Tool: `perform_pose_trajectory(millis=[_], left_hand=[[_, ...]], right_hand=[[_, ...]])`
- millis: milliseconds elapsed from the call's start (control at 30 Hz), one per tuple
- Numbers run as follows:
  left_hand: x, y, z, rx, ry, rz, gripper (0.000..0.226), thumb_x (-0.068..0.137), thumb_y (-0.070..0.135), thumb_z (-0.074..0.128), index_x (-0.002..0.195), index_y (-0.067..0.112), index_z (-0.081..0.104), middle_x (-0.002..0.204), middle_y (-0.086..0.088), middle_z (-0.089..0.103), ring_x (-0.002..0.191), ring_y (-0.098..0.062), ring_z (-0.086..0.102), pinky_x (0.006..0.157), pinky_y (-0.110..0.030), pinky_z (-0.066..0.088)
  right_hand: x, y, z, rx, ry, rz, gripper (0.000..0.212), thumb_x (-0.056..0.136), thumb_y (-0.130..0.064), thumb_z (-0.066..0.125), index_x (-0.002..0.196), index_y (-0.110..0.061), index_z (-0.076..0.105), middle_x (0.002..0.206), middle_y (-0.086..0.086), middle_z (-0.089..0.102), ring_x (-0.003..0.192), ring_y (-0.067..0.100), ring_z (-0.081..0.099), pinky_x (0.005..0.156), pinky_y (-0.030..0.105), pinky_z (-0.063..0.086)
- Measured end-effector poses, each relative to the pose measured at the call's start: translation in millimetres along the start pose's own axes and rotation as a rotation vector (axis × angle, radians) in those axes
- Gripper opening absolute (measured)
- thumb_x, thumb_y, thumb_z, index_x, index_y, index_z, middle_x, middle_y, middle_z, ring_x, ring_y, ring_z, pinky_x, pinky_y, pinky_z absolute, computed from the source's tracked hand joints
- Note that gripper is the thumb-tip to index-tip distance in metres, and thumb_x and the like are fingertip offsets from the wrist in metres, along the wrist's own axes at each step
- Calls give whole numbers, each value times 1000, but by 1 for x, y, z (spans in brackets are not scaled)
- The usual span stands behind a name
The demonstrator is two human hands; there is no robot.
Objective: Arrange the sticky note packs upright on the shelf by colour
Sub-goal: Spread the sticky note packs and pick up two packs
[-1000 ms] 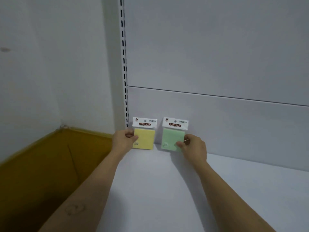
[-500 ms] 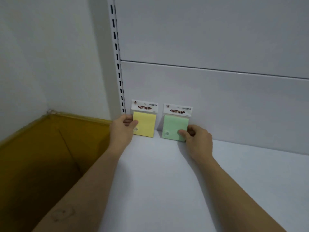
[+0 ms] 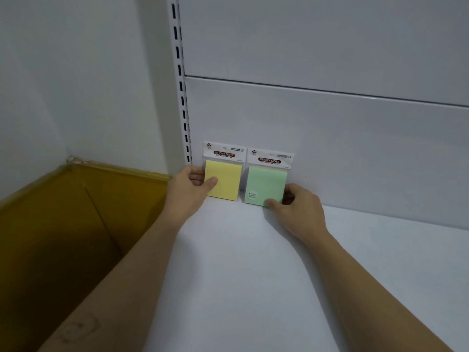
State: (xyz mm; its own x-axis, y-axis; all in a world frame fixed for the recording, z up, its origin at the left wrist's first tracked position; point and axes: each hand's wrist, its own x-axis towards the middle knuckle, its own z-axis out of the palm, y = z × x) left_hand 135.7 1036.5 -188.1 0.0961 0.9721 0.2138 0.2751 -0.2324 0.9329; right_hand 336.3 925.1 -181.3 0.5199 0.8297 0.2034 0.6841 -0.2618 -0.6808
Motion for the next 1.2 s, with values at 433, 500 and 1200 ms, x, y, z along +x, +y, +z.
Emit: perform_pose_trajectory(millis=[433,500,1200], left_hand=[[-5,4,-7,181,-15,60,54,73,24,80,118,13,52,113,1,59,101,-13,56,85,-24,45],[-10,9,-12,263,51,135,58,74,30,78,122,15,49,121,0,53,109,-14,51,91,-28,43],[-101,146,113,561,-292,751,54,81,57,56,125,26,52,126,8,54,122,-16,43,102,-32,24]], right_hand=[[1,3,2,58,83,-3,31,72,-43,74,89,-20,62,87,-9,63,87,13,59,74,29,47],[-1,2,1,30,146,-28,36,71,-46,74,91,-21,57,91,-8,59,93,15,55,77,31,46],[-68,59,-188,-467,205,-83,81,83,-59,56,149,-30,20,157,0,20,145,18,15,118,39,11]])
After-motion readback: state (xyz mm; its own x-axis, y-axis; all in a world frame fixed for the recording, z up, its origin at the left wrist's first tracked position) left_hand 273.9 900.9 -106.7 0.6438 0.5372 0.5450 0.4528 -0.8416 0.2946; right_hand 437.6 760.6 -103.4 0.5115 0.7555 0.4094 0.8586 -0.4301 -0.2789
